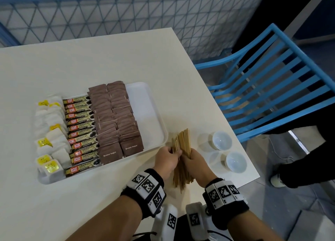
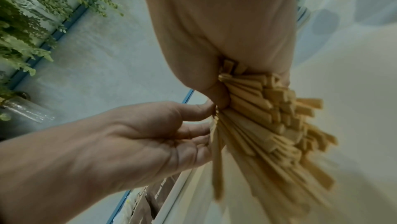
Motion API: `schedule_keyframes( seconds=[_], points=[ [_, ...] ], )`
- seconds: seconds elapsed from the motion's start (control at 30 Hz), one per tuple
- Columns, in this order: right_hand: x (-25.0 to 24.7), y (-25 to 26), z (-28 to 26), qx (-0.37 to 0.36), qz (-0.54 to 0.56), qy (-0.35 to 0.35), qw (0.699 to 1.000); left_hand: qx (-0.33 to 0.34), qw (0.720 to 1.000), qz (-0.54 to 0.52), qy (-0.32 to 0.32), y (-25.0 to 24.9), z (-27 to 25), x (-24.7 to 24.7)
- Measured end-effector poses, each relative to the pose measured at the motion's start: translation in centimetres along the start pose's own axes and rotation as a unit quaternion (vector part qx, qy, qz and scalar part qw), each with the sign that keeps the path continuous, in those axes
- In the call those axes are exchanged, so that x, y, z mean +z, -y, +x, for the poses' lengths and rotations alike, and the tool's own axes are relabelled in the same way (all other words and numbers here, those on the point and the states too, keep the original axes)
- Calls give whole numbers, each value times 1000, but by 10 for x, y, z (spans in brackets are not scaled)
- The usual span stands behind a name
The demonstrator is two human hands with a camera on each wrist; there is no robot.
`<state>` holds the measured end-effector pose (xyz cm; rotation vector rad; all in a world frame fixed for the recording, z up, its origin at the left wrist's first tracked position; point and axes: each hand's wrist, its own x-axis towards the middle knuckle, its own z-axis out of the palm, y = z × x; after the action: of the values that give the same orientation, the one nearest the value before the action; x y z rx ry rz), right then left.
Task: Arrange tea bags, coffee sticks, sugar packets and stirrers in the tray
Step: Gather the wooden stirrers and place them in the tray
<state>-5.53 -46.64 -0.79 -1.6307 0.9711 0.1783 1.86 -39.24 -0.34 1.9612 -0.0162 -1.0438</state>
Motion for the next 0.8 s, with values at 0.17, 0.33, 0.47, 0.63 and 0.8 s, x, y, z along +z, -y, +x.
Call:
schedule_keyframes(
  seconds=[0.17, 0.33, 0.47, 0.63, 0.8],
  points=[
    [-1, 0, 1, 15, 59, 21, 998, -23, 999, -2, 30, -4, 1, -1],
    [5, 0, 0, 15, 108, 42, 993, -39, 997, -44, 56, -5, -1, 0],
    [7, 4, -4, 4, 123, 39, 992, -8, 998, -47, 34, -2, -5, 2],
    [6, 2, -4, -6, 105, 28, 994, -17, 998, -58, 29, 0, -5, -1],
    [5, -4, 2, -13, 101, 1, 995, -24, 997, -76, 10, 0, -2, -7]
  ],
)
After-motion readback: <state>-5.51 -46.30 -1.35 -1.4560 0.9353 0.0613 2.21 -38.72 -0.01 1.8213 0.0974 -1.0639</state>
